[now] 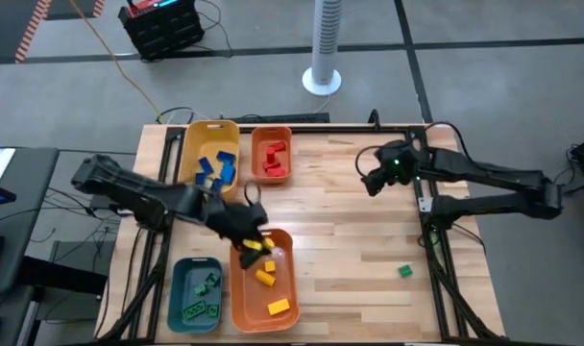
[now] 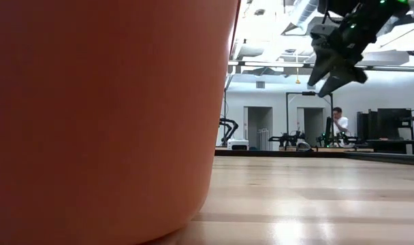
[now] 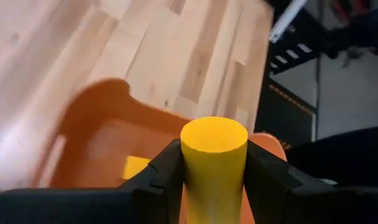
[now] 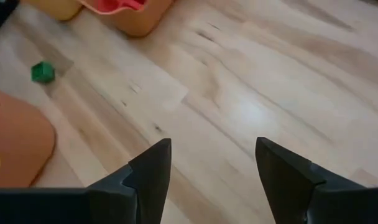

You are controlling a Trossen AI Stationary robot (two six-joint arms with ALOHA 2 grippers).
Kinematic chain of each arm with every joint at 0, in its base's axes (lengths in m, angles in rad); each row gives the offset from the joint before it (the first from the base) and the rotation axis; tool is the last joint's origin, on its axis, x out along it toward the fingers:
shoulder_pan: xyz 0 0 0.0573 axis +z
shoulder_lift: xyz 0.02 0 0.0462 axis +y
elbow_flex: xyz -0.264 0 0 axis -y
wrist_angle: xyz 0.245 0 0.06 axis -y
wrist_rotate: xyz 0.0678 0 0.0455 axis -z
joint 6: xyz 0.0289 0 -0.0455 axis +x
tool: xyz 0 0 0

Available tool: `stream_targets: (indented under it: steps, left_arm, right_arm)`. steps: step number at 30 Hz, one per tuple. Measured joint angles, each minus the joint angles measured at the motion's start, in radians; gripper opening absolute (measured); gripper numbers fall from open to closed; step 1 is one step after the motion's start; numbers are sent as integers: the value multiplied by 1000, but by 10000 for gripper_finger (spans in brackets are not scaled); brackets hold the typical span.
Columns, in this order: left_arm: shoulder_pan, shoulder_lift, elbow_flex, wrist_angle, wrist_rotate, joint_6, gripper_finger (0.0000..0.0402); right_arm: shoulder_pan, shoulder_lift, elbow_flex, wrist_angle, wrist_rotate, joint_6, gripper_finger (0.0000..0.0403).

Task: Sort blocks
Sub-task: Put the yellow block into the bottom orange bin

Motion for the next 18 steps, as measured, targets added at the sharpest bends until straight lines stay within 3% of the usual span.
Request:
stream_targets:
  steps: [5,10,14,18]
  left_arm:
    - [-69,152,107,-64,-60,-144,122]
    - [-81,299,297,-201,-84,-199,122]
    - [-74,400,443,-362,-84,-211,122]
    - [-67,467,523,-420,-82,-252,122]
  right_arm:
    - [-22,103,0,114,-69,-150,238]
    - [-11,186,0,189,-127,-203,237]
    - [16,193,0,205,-131,-232,237]
    - [38,157,0,199,-132,-251,237]
